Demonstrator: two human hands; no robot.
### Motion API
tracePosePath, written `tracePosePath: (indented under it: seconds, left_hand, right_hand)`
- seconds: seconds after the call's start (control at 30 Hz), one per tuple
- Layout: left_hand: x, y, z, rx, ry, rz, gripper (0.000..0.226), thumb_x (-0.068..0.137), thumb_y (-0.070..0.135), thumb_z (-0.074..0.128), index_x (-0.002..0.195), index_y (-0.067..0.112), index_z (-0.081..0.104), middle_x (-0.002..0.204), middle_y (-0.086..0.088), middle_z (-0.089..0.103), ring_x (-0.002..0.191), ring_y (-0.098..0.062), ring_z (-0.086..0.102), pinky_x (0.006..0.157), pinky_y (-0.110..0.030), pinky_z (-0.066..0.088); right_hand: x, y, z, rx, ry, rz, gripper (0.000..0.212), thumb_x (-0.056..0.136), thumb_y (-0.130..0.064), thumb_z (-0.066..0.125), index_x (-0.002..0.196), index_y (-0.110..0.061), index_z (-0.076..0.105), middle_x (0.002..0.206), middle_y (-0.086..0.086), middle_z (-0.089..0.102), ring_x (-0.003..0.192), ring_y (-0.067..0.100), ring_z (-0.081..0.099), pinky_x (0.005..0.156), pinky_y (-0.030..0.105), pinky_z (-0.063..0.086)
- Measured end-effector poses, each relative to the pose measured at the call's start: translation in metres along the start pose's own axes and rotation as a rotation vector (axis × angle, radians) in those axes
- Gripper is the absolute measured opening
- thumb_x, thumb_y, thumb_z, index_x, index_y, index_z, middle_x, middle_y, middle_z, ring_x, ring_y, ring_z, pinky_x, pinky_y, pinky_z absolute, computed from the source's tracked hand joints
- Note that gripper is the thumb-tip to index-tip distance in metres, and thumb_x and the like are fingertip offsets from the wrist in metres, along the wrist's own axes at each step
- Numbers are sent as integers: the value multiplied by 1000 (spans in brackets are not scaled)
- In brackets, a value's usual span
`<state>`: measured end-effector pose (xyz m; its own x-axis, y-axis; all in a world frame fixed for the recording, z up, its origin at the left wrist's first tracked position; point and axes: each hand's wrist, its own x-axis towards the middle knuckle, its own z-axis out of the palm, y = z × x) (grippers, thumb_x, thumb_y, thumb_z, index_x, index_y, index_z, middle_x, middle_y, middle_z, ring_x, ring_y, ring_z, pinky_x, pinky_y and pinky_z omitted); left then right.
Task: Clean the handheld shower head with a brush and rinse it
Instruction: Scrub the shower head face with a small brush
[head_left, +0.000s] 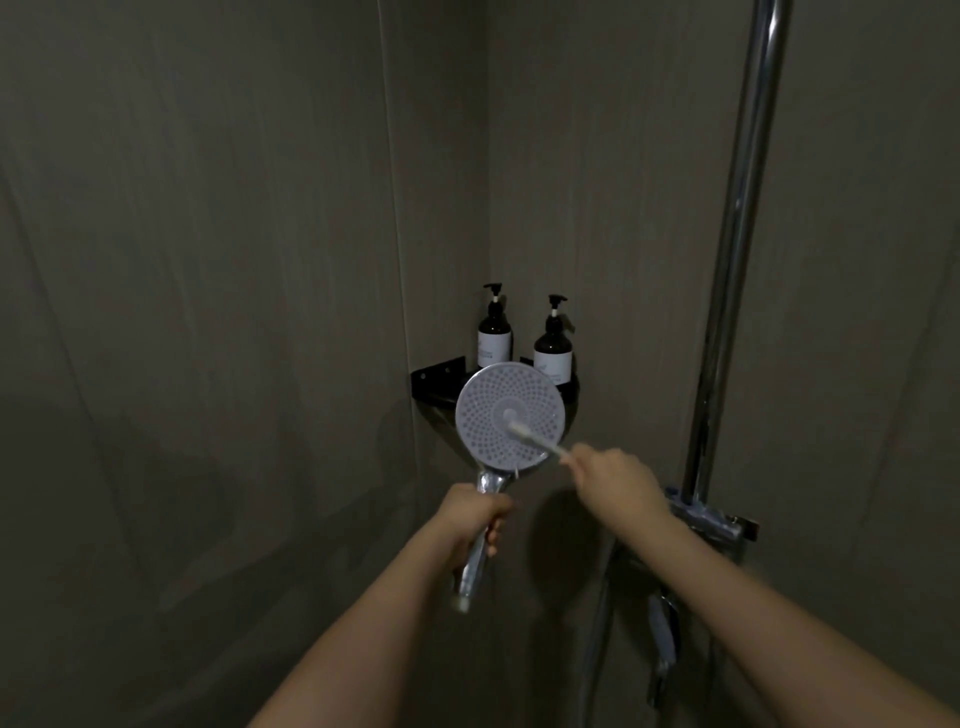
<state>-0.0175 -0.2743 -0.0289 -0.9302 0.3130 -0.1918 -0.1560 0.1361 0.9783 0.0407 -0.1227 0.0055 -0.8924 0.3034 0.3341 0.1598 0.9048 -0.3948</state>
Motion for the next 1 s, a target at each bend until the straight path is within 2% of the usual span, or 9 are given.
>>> tracePosePath:
  seconds: [0.07,0.2,0.3,0.4,0.53,0.67,0.73,0.9,1.0]
  left_hand:
    - [0,1,1,-3,-1,-3,34,86,2,55,56,11,41,33,1,37,25,-9,33,34,-13,31]
    - [-3,4,0,-2,6,5,34,85,3,56,56,11,42,33,2,38,25,-8,33,34,-13,30]
    - [-4,8,0,14,6,19,34,85,4,57,56,11,42,31,3,39,25,-7,33,34,-13,31]
    - [-5,9,-1,21,12,27,33,85,5,57,57,11,43,30,4,39,24,-7,33,33,-13,31]
    - [-5,10,-3,12,2,25,32,85,4,57,58,12,42,31,4,38,25,-8,32,33,-13,31]
    - [-4,9,-4,7,5,23,33,85,4,57,58,12,42,32,3,38,25,-8,32,34,-13,31]
    - [-3,9,-2,-5,0,16,32,85,4,57,58,12,42,32,4,38,25,-8,32,34,-12,31]
    - [-1,10,-3,-15,-7,16,31,86,5,58,59,12,42,32,4,38,25,-8,32,34,-13,31]
    - [-1,12,-2,-46,-15,20,29,85,4,57,61,11,45,32,4,38,26,-8,32,34,-14,31]
  right_hand:
    - [2,2,-3,-12,55,4,36,101,-35,31,108,-9,56,85,10,64,76,27,62,62,33,46]
    - [0,-2,-5,32,-23,-4,33,101,-35,30,108,-12,52,99,13,66,89,31,64,68,35,45]
    - [5,0,-15,-18,42,-9,35,101,-34,30,107,-9,53,90,14,64,79,29,62,60,31,40]
    - [2,-2,-13,-23,-34,-47,34,101,-35,29,109,-10,52,89,11,61,77,27,59,59,30,37]
    - [9,7,-18,-86,68,-49,37,101,-34,31,109,-7,56,88,15,63,72,28,57,58,30,36]
    - [7,9,-14,-115,4,-89,38,101,-36,31,111,-10,56,97,16,66,86,33,64,65,35,43]
    - [8,12,-18,-142,67,-85,39,101,-35,30,111,-8,56,93,16,65,83,32,63,64,35,43]
    - [1,9,-15,-224,33,-142,37,101,-36,27,112,-10,51,94,11,64,79,28,61,59,30,36]
    - [3,11,-17,-261,47,-150,36,101,-36,27,110,-11,51,91,11,64,80,29,62,57,31,41]
